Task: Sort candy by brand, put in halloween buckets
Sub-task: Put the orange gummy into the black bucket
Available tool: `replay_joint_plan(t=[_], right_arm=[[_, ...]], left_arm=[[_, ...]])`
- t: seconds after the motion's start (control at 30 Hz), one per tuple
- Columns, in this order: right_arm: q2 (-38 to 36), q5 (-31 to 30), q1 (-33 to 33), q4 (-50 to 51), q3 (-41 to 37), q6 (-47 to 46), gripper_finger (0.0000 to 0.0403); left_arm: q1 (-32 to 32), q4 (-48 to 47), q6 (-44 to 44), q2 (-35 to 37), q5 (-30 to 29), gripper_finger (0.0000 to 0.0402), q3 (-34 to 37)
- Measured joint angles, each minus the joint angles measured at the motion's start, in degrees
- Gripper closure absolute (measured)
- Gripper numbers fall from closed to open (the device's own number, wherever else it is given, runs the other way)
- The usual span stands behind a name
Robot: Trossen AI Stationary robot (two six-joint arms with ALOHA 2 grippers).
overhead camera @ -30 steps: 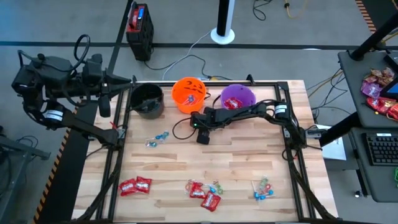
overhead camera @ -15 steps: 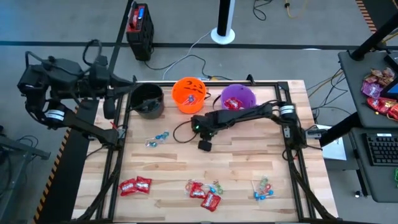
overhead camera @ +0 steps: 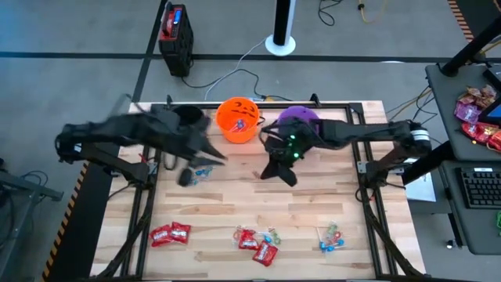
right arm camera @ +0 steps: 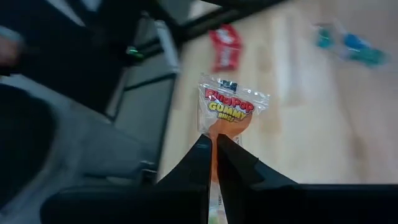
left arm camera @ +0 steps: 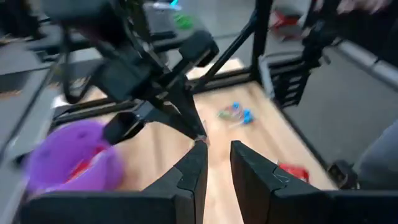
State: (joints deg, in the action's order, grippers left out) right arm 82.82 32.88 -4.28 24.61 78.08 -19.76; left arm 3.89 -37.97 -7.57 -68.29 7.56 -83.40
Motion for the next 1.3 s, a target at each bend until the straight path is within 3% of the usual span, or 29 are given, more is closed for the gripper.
replay_joint_plan(t=[0.17, 0.27, 0.53, 0.83, 0.97, 1.3], right_arm=[[-4.8, 0.8, 1.3, -9.1, -4.7, -2.2, 0.0391], [-5.9, 2.4, 1.3, -14.2, -6.6, -2.9, 0.0391], [-5.9, 6.2, 0.6, -23.5, -7.2, -2.8, 0.0391], [-6.0, 7.2, -0.3, -23.5, -7.0, -2.3, 0.0391], [-6.0, 6.8, -0.5, -23.7, -7.0, -1.9, 0.0391], [-5.9, 6.1, -2.3, -23.2, -7.0, -1.7, 0.0391]], left_arm=[[-3.1, 25.1, 8.8, -1.9, 12.1, 0.0347, 11.8], [-4.5, 31.4, 12.4, -3.1, 13.4, 0.0346, 15.0], [-4.6, 32.8, 15.3, -8.1, 13.4, 0.0314, 15.4], [-4.6, 32.1, 14.5, -13.5, 16.2, 0.0261, 9.9], [-4.6, 30.8, 14.1, -14.5, 18.9, 0.0263, 8.1], [-4.8, 29.5, 16.0, -14.3, 19.5, 0.0293, 8.4]])
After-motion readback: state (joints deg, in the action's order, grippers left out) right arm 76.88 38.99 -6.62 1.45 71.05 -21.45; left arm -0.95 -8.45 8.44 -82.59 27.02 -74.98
